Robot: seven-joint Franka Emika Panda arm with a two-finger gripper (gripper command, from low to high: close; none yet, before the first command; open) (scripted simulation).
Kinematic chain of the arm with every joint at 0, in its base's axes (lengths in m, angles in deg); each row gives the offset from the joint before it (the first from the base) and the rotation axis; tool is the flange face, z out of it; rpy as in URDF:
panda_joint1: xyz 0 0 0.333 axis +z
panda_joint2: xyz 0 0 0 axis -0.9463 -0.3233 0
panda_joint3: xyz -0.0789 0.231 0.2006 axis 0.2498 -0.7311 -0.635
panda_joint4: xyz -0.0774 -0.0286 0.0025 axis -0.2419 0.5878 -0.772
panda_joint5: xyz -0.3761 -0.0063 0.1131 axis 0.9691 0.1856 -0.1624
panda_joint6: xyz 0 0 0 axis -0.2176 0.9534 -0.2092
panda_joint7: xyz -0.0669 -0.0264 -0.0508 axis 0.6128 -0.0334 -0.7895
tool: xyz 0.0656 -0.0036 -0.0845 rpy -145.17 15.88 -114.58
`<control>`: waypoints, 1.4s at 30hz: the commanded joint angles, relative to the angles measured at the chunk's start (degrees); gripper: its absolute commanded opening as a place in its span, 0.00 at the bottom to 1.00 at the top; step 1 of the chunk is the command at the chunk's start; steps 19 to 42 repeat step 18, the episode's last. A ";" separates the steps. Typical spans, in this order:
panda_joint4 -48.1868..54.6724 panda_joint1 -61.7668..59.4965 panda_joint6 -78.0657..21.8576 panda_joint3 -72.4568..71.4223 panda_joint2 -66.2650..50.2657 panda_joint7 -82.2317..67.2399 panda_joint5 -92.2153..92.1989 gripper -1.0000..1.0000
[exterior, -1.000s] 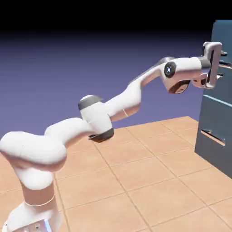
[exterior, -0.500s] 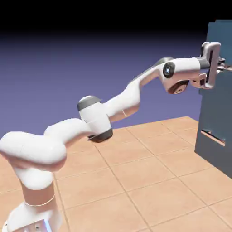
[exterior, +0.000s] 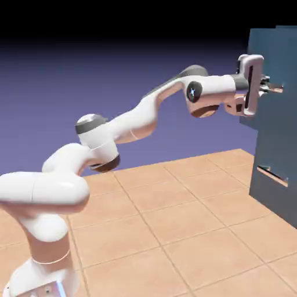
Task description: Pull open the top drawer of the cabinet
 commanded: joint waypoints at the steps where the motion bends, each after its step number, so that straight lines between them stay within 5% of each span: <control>1: -2.06 1.37 -0.75 0.15 0.22 -0.30 0.26 0.00; 14: -28.49 20.02 -8.73 3.81 3.67 -3.86 4.65 0.00; 15: -28.49 20.02 -8.73 3.81 3.67 -3.86 4.65 1.00; 42: -32.64 23.36 -9.65 4.87 4.50 -4.05 6.17 1.00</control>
